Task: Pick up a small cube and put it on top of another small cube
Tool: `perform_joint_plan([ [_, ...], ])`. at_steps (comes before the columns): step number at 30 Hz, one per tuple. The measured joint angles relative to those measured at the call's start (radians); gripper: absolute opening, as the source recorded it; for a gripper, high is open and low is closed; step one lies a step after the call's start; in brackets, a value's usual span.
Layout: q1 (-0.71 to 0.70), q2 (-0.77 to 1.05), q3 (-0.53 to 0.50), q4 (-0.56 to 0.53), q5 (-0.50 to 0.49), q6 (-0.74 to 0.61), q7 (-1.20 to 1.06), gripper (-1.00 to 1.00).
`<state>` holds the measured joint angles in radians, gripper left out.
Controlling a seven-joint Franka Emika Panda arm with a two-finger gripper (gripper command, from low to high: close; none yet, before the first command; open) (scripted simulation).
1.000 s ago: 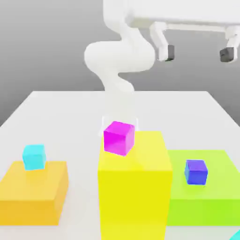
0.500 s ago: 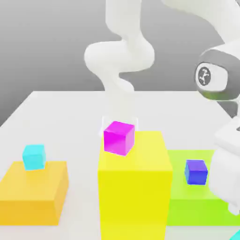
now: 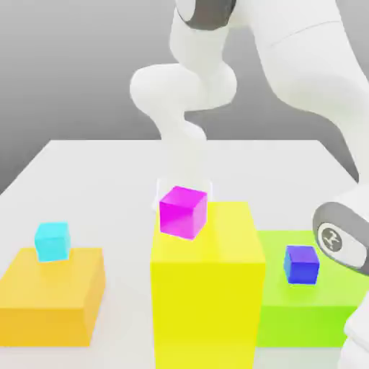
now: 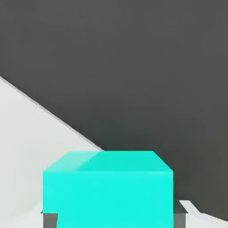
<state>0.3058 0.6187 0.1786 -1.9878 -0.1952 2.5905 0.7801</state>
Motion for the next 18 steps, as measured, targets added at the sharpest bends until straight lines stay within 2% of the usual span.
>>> perform_joint_plan([
  [3, -0.021, -0.093, 0.009, -0.01, 0.02, -0.064, -0.021, -1.0],
  [6, -0.083, -0.186, -0.049, -0.026, 0.027, -0.085, -0.016, -1.0],
  [15, -0.265, -0.475, -0.248, -0.252, 0.073, -0.143, 0.115, -1.0],
  [18, -0.405, -0.6, -0.324, -0.349, 0.069, -0.174, 0.193, -1.0],
])
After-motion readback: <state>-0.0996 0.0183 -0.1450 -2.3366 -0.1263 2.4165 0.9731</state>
